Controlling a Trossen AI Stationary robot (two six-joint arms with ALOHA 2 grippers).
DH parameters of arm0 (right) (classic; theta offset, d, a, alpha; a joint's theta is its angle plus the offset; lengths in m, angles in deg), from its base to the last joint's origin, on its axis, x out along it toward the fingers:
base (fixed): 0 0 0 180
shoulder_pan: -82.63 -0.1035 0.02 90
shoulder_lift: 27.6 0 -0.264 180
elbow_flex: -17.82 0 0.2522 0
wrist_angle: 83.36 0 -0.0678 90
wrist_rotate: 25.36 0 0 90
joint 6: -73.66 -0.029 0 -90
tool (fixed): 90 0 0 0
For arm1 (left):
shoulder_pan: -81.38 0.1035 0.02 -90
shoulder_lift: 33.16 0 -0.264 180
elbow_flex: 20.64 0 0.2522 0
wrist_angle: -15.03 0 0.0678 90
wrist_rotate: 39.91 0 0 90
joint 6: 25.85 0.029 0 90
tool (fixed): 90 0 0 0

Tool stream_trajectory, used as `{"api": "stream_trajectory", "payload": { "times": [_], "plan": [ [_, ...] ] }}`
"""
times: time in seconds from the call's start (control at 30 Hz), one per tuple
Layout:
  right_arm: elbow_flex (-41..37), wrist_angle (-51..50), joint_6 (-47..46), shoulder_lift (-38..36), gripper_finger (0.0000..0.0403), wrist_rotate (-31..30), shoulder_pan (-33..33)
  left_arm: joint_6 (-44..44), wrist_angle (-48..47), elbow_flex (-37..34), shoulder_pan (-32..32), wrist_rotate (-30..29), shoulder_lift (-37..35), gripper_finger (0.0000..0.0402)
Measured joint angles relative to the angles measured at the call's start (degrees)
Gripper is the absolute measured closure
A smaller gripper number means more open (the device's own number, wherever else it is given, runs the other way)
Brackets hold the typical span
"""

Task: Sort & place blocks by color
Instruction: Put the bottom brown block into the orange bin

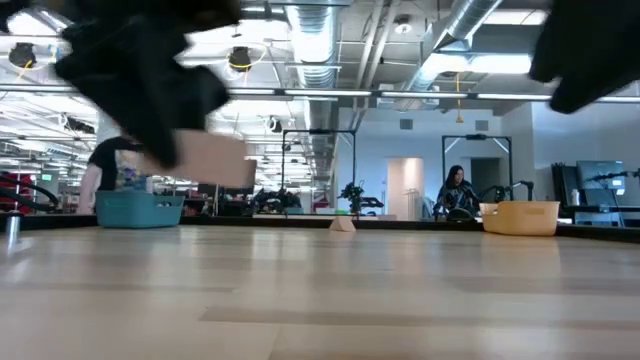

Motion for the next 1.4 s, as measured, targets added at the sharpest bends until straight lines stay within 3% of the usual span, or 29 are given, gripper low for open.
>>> {"api": "stream_trajectory", "payload": {
  "times": [0.2, 0.33, 0.47, 0.63, 0.9, 1.13, 1.3, 1.4],
  "plan": [
    [0.0, -0.1, 0.8, 0.0, 0.0276, -2.6, 1.5, -15.8, -7.0, -11.7, -5.6, -4.7, -17.1, 0.0301],
    [0.0, -0.1, 1.5, 0.0, 0.0276, -2.6, 3.2, -27.0, -19.3, -12.3, -12.9, -8.7, -28.6, 0.0301],
    [0.0, 0.1, 2.6, 0.0, 0.0276, -2.6, 5.3, -37.5, -30.4, -12.3, -21.6, -9.8, -34.4, 0.0301],
    [0.0, 3.0, 8.4, 0.0, 0.0276, -2.6, 8.0, -48.5, -36.2, -12.3, -32.7, -6.0, -34.4, 0.0301],
    [0.0, 6.2, 14.9, 0.0, 0.0276, -2.6, 10.9, -55.1, -35.4, -14.7, -44.1, -2.8, -28.5, 0.0287],
    [0.0, 6.7, 22.0, 0.0, 0.0276, 1.4, 12.3, -64.9, -30.3, -22.5, -45.0, 5.7, -27.5, 0.0275],
    [0.0, 0.6, 25.6, -2.9, 0.0276, 10.8, 12.9, -67.8, -30.0, -21.1, -44.2, 6.1, -27.5, 0.0264],
    [0.0, -7.0, 27.5, -6.1, 0.0276, 10.1, 12.5, -67.7, -31.4, -19.2, -42.7, 5.7, -27.5, 0.0244]
  ]
}}
